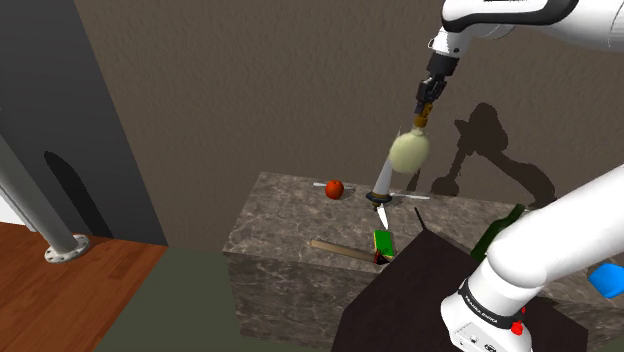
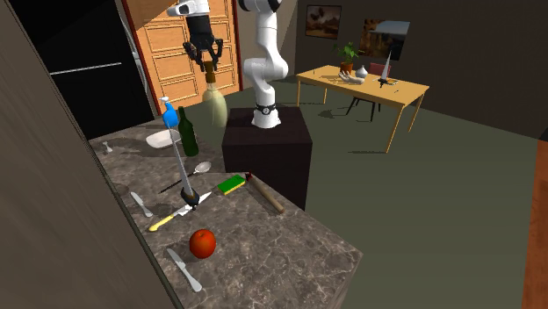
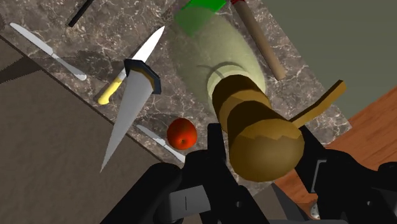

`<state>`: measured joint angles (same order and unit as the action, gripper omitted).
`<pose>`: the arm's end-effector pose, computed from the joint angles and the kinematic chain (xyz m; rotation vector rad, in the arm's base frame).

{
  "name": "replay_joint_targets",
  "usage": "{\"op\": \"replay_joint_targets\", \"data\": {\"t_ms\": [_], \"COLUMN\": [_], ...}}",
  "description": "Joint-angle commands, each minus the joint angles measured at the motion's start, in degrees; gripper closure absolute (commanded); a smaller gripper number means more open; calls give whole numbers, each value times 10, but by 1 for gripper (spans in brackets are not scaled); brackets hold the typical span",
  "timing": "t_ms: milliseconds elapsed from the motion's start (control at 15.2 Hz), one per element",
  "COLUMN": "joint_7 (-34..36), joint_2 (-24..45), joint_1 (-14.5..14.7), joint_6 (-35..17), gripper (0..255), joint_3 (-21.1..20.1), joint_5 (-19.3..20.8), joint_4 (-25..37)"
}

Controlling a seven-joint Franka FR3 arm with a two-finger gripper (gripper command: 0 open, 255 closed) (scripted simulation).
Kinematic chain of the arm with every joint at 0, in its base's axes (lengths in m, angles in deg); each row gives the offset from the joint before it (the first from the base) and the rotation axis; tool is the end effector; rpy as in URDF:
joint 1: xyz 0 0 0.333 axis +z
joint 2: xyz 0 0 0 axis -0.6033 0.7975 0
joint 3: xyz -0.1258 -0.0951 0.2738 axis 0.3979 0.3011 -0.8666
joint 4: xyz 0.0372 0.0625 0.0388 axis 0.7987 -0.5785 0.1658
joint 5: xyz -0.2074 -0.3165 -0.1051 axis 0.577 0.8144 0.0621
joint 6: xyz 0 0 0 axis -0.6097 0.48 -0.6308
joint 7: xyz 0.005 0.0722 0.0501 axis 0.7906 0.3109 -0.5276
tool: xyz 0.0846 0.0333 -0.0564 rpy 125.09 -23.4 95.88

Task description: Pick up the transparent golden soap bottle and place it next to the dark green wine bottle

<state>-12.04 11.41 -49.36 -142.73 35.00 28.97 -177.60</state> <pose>0.3996 -0.2290 0.6037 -3.0590 0.0252 -0.0832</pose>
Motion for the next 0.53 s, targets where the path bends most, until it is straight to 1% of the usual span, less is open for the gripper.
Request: {"op": "replay_joint_targets", "data": {"t_ms": [0, 462], "joint_7": [-20, -93], "joint_2": [-23, -90], "joint_1": [-10, -48], "joint_6": [4, 26], "gripper": [255, 255], "joint_3": [13, 63], "joint_5": [10, 50], "joint_4": [-19, -63]}}
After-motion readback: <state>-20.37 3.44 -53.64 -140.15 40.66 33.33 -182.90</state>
